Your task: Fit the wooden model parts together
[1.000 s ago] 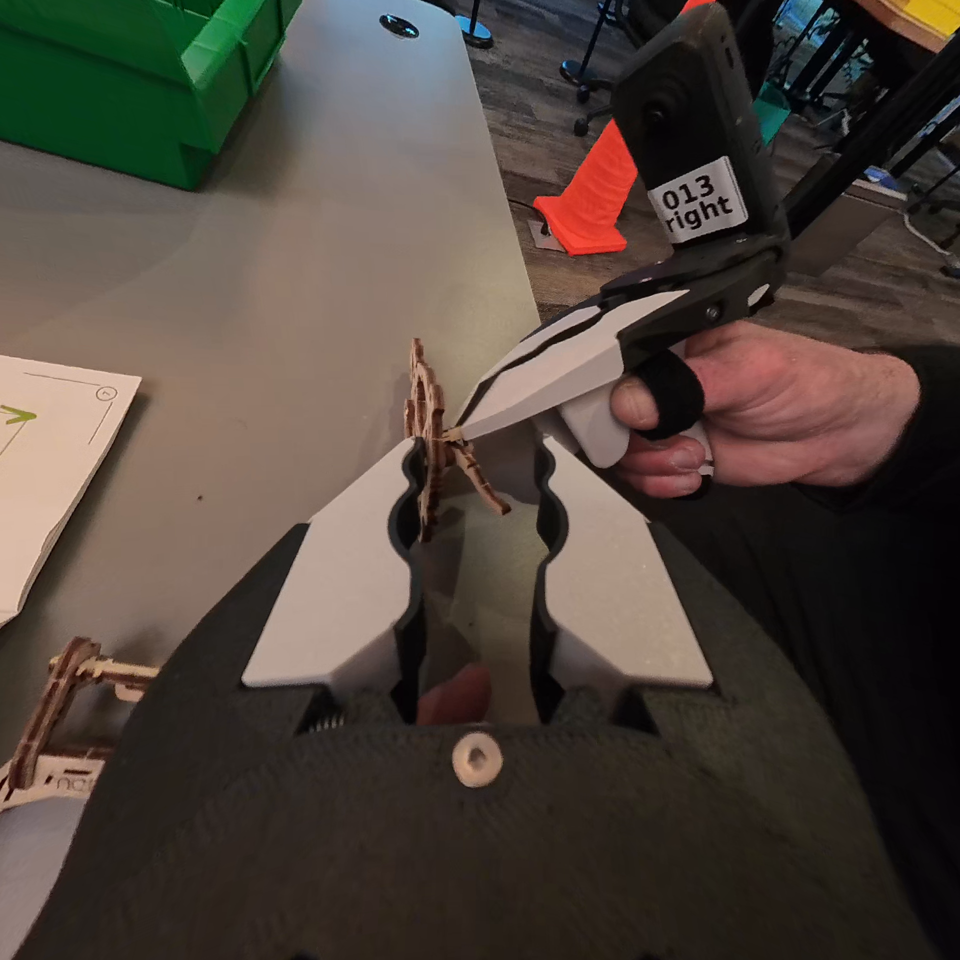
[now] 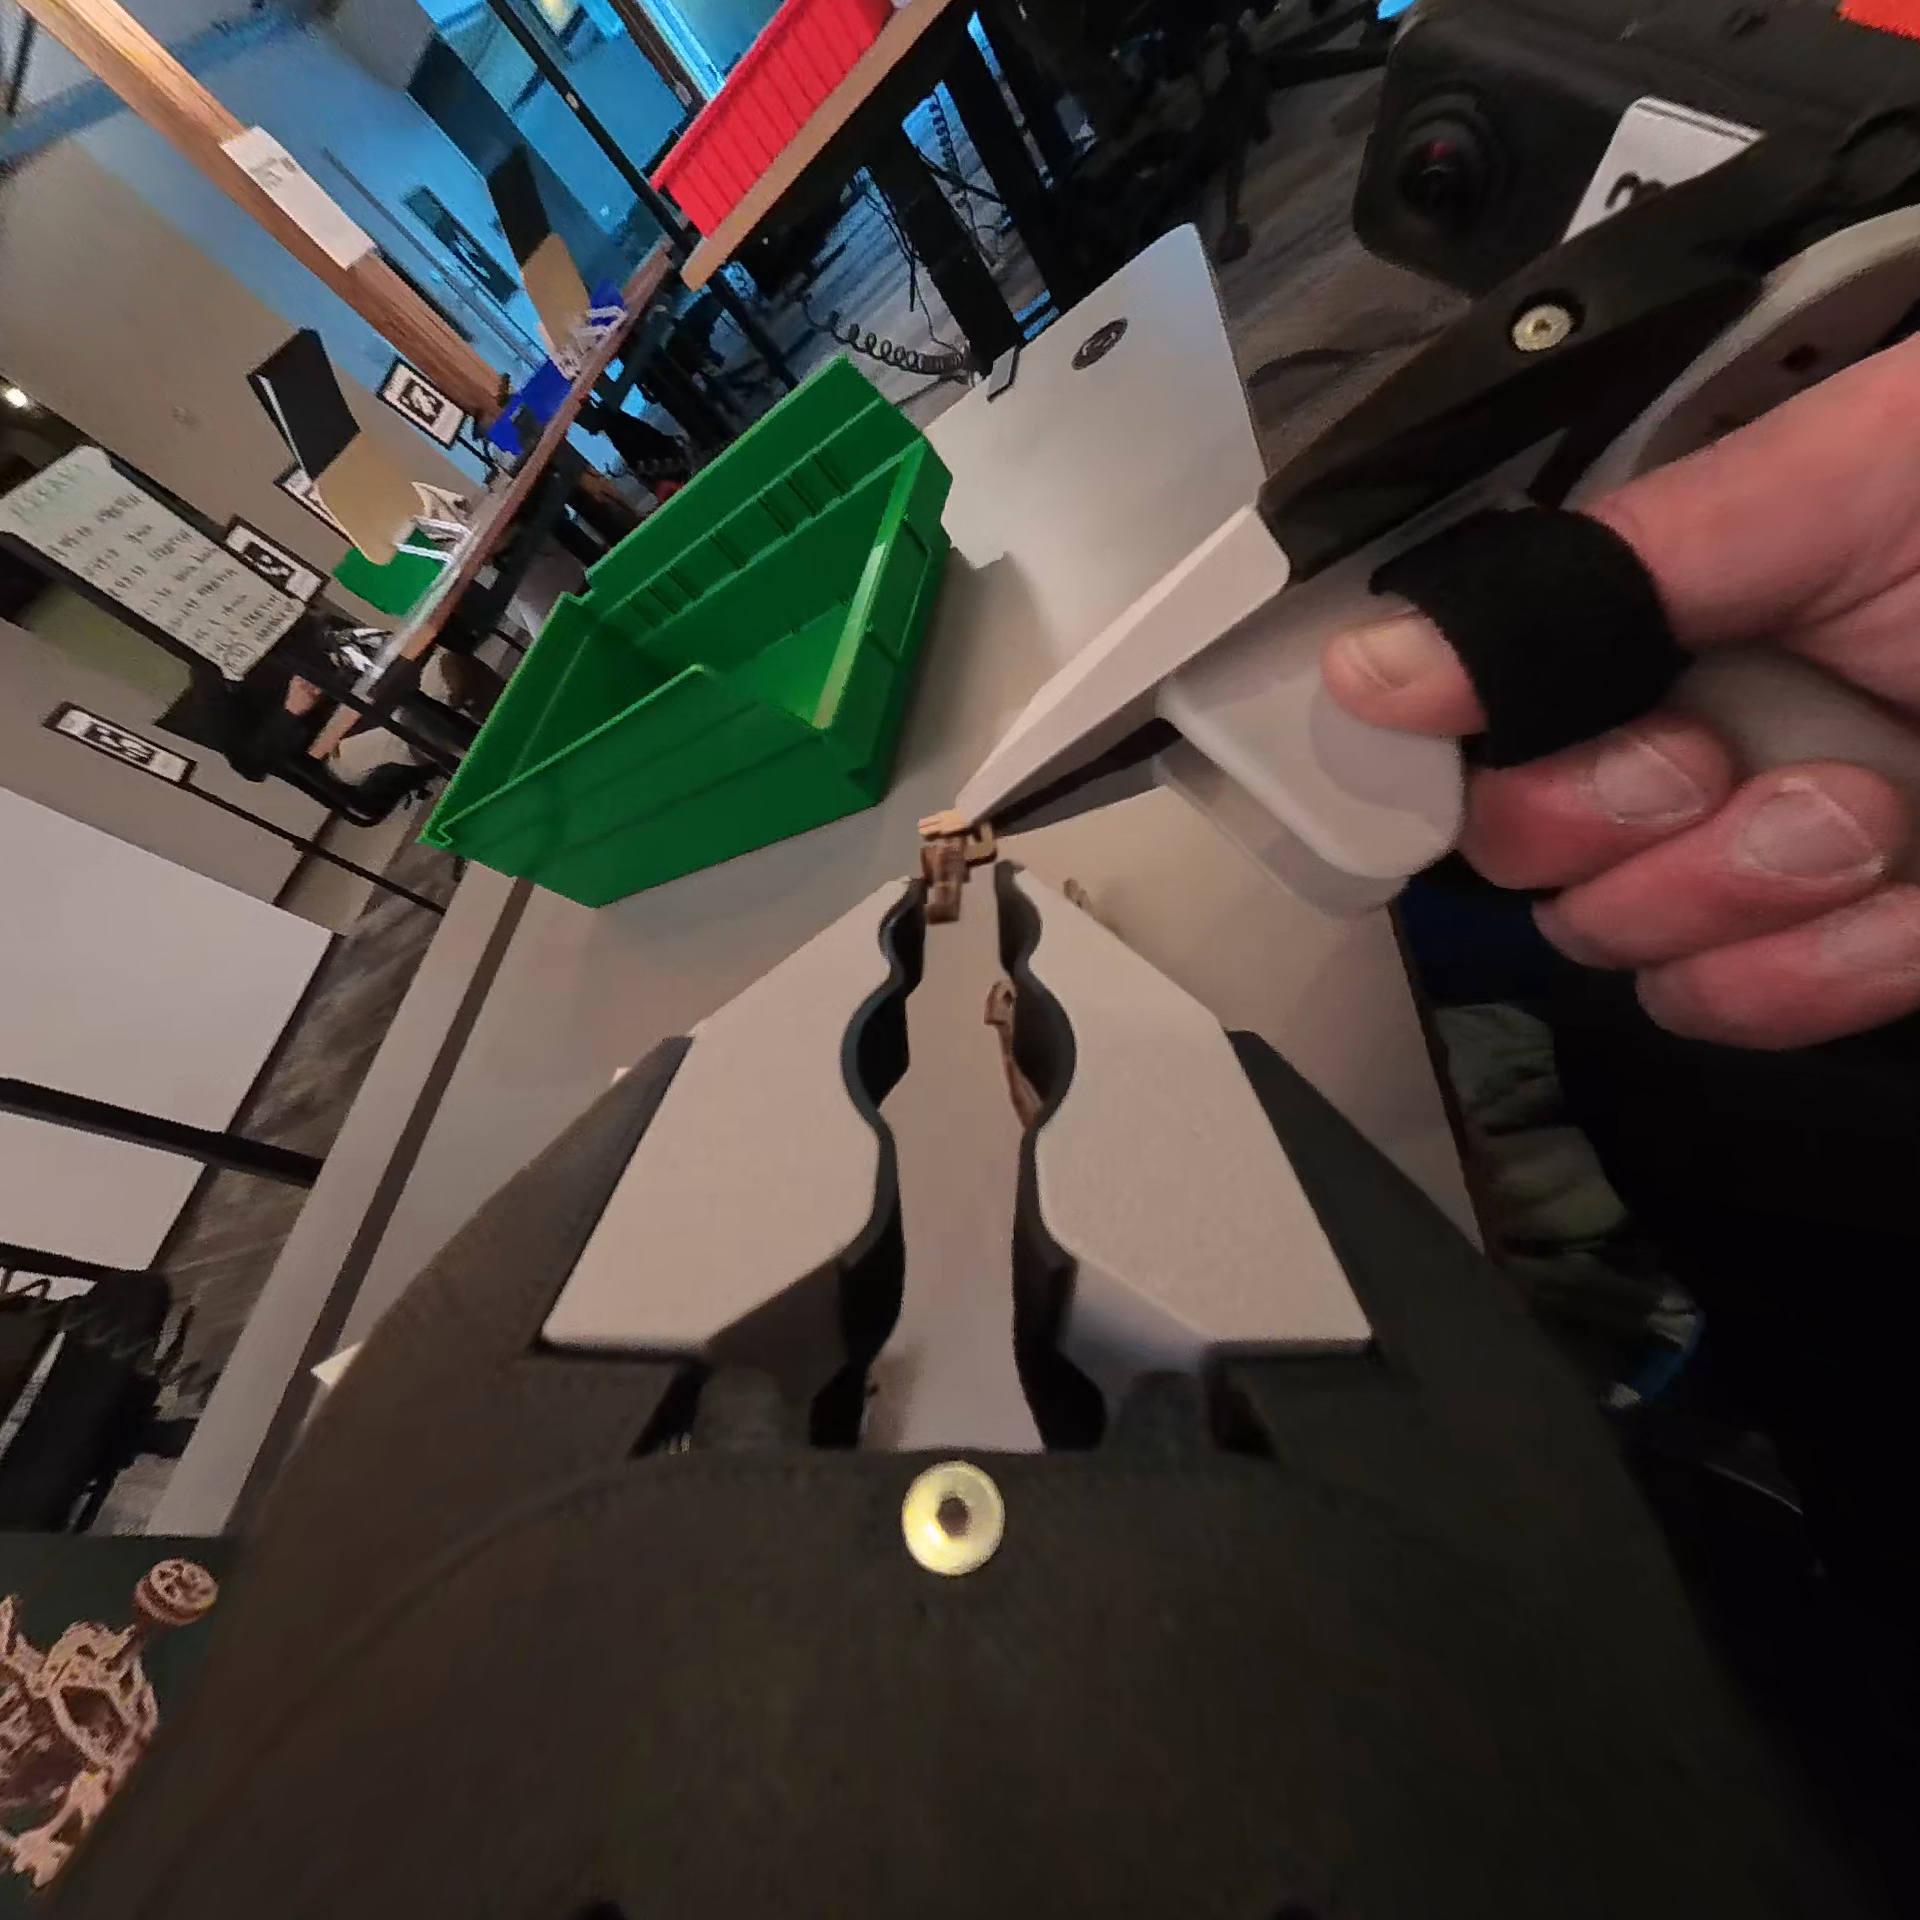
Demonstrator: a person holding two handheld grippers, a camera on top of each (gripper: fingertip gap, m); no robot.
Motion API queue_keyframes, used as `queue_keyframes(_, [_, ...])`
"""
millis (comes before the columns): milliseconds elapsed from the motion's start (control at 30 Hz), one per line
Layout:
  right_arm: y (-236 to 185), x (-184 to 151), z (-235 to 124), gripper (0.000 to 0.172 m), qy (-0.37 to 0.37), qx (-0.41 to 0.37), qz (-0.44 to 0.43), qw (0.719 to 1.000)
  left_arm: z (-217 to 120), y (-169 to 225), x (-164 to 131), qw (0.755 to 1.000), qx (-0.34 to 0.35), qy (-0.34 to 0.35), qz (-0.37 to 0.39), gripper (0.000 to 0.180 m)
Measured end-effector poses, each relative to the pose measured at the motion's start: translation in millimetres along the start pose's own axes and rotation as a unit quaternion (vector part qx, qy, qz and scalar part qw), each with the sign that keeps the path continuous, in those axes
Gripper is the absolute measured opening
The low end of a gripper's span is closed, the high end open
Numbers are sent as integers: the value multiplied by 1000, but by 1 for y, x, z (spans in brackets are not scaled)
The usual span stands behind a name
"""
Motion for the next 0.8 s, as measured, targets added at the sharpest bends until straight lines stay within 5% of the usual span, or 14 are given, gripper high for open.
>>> queue_keyframes(633, [-10, 2, 6, 1, 29, 10, 7, 1000, -5, -2, 8, 996, 68, 19, 49, 5])
queue_keyframes(800, [-10, 3, 6, 1, 26, 9, 4, 1000, -5, -7, 8, 997, 61, 32, 46, 29])
Point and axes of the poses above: each gripper's, where its closed fingertips meet, z out along the fingers, x out of its top, y = z × x across the jaws, the point moved 8 cm from there along -z, back along the fingers, and after that the axes turned 2 degrees about y, right-handed, at the moved point
